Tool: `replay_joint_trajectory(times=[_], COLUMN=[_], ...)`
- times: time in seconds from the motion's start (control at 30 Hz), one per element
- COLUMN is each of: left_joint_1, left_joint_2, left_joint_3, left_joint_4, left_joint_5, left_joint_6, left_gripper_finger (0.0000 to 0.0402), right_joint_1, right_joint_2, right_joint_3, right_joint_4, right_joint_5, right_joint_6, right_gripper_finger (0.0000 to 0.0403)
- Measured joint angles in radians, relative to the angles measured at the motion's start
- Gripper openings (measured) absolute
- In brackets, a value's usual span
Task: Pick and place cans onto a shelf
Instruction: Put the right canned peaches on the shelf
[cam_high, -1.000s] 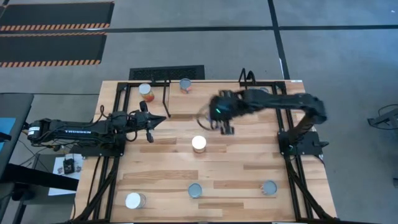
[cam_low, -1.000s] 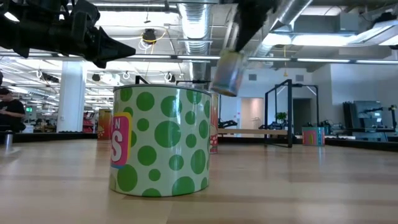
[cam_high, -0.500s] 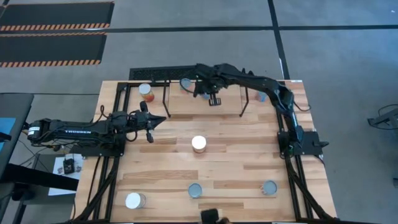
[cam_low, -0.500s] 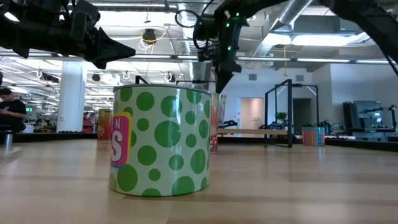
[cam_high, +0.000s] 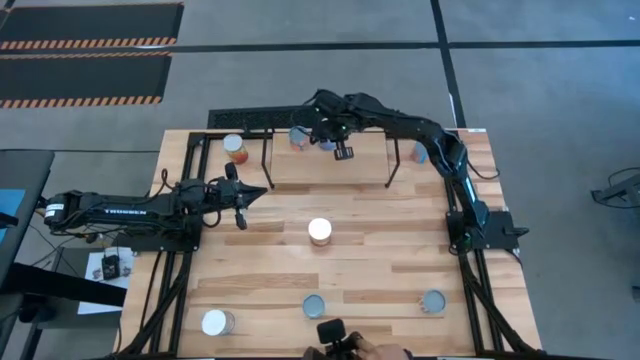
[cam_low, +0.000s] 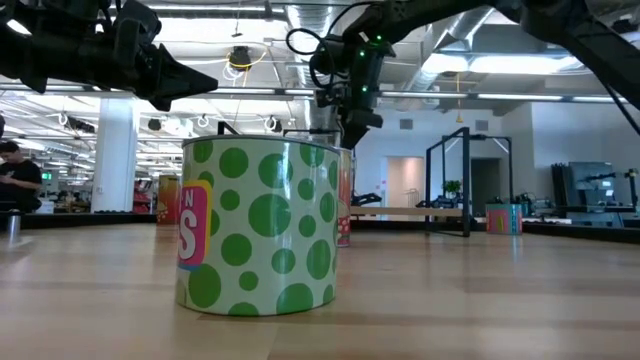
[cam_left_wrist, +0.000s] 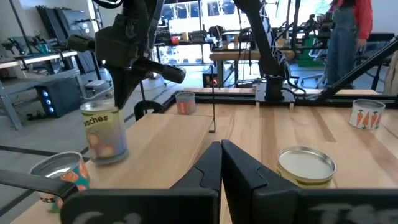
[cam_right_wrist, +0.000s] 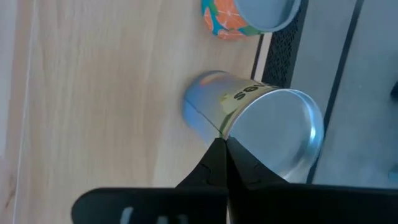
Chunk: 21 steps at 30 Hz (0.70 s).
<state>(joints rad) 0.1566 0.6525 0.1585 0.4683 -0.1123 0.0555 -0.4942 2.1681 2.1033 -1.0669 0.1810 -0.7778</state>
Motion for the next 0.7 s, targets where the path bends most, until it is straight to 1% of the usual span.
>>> replay_joint_trajectory(times=[0.33,0.7], left_joint_1=[0.000,0.000], left_joint_2=[0.000,0.000], left_joint_3=[0.000,0.000], left_joint_4=[-0.004,-0.008], left_joint_5=[0.000,0.000], left_joint_6=[-0.012,-0.011], left_gripper_finger=[0.0000,0.0000], right_joint_1=[0.010,0.016], right_joint_2=[0.019,0.019], right_joint_3=[0.000,0.000], right_joint_4=[0.010,0.022], right_joint_5=[-0.012,0.005], right_joint_6=[-0.027,-0.043], right_gripper_finger=[0.0009,0.0042])
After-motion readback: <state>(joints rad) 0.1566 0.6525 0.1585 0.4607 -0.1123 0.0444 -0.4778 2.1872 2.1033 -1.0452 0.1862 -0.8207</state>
